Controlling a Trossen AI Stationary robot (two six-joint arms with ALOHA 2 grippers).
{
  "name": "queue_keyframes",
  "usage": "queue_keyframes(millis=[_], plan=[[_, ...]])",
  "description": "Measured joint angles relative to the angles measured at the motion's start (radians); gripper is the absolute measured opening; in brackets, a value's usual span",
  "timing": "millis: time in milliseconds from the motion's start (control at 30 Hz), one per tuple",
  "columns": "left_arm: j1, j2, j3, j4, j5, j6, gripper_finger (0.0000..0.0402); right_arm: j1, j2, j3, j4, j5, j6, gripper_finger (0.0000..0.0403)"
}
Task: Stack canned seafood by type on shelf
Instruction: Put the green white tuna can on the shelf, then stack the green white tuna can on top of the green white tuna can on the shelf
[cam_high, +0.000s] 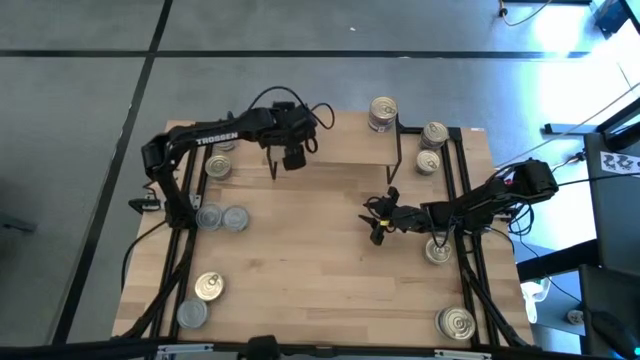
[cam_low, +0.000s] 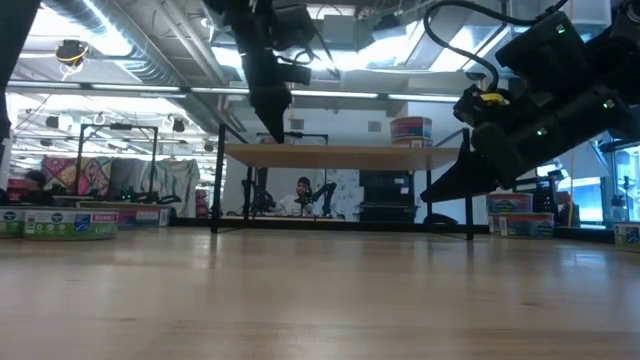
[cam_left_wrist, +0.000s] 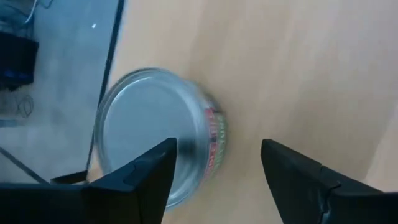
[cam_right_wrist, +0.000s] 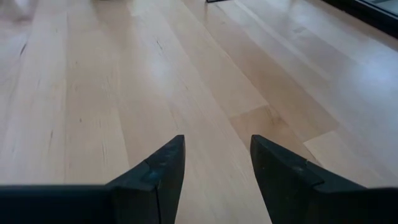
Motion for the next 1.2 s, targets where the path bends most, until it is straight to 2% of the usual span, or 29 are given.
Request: queue_keyframes(millis=[400,800,967,1200], plan=[[0.072,0.006,0.0,0.04,-0.047,-0.005,0.0225,0.0,0.0,0.0,0.0,0.0,0.0,0.0182],[0.107,0.006,0.0,0.055,-0.048,0.009,0.0214,0.0,0.0,0.0,0.0,0.0,-0.002,0.0182],[0.053,-0.011,0.039,0.011,-0.047,0.006,0.0213,0.0,0.0,0.0,0.0,0.0,-0.003,0.0182],[-0.118,-0.127,0.057,-0.094,-0.027,-0.087,0.0213,0.0,0.0,-0.001,0.006,0.0,-0.019,0.0182]])
